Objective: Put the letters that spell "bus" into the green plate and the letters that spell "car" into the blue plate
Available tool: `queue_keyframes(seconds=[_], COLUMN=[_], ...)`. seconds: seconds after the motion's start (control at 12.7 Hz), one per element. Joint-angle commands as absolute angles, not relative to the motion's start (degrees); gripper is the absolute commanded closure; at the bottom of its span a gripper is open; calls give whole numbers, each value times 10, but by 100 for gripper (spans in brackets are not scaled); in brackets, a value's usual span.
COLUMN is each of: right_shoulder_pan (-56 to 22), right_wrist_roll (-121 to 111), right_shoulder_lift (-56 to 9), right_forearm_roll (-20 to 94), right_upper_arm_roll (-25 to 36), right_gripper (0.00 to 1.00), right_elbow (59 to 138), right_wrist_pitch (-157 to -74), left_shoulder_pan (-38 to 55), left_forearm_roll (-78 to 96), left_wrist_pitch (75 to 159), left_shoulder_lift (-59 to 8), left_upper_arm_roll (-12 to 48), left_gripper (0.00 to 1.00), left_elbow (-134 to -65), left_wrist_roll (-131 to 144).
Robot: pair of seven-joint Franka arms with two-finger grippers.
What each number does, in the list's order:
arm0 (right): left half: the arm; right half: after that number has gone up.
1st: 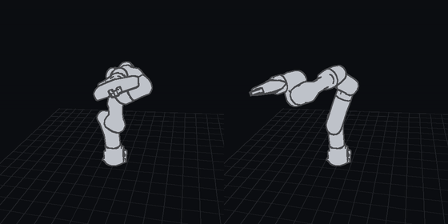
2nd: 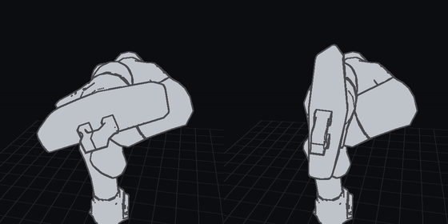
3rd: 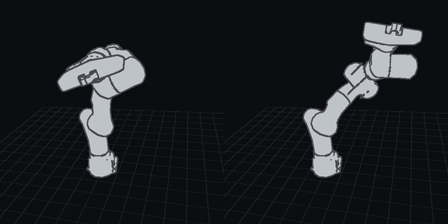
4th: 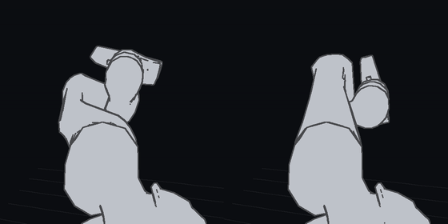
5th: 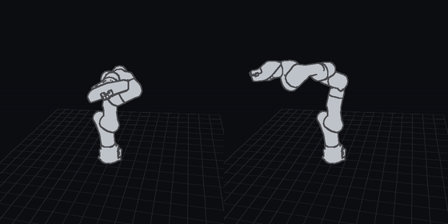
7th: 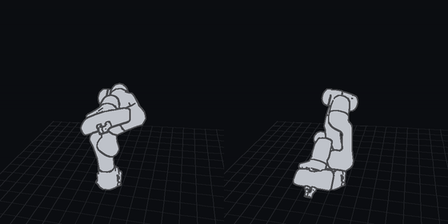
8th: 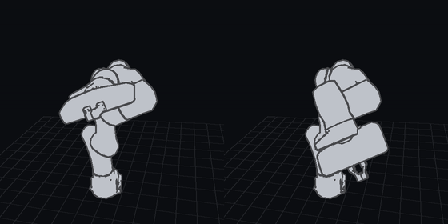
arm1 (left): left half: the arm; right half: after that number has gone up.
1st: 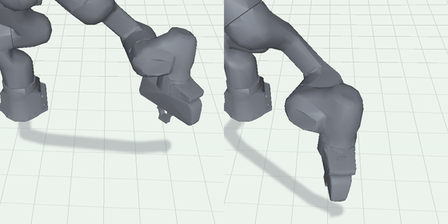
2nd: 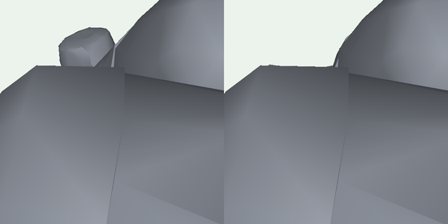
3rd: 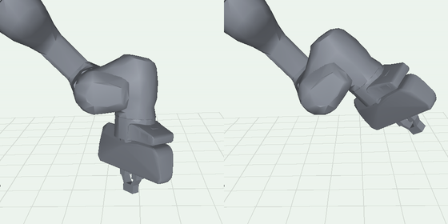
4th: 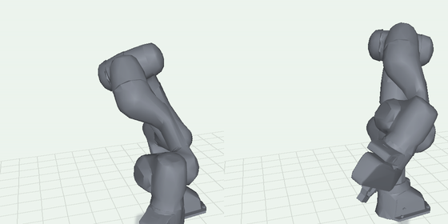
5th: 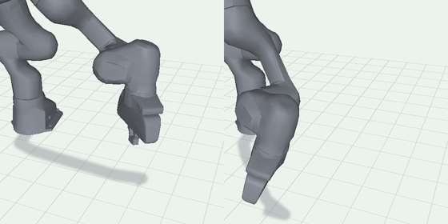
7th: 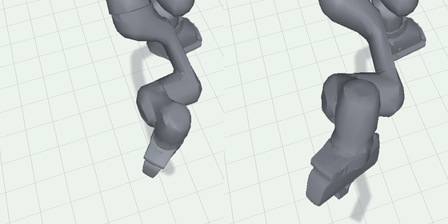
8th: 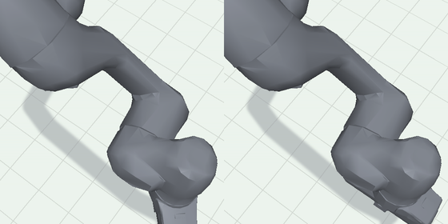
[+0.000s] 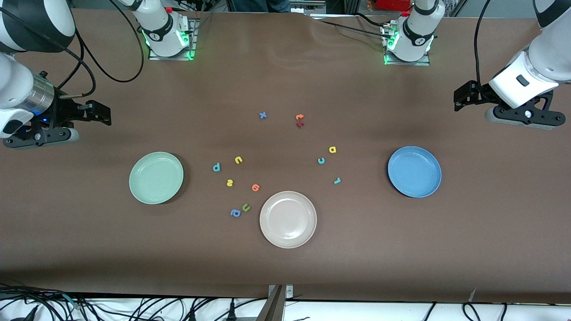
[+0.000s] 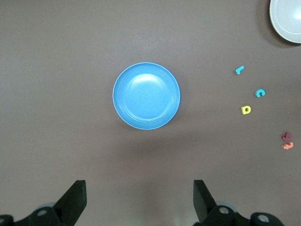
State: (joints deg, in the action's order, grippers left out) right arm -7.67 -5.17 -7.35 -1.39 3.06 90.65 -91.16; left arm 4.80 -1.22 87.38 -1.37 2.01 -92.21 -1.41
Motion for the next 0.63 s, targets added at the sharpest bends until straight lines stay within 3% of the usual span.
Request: queue_keyframes(seconds=[0.0, 0.55], right_shoulder_pan=[-77, -77], right_wrist_roll=[-59, -59], right_shoulder_lift=[-79, -79], right_forearm_roll=[-23, -23], right_upper_arm_roll=[29, 29], right_gripper=[0, 0], right_elbow=[893, 893], right_wrist_pitch=[-903, -903], left_shoulder_pan=[47, 49], left_forearm_roll=[-8, 1], left_wrist_pitch=[864, 865], left_shoulder_lift=[-18, -24], left_upper_arm_roll=[22, 23], left_gripper=[0, 0], left_elbow=[-912, -913], left_wrist_roll=[-24, -24])
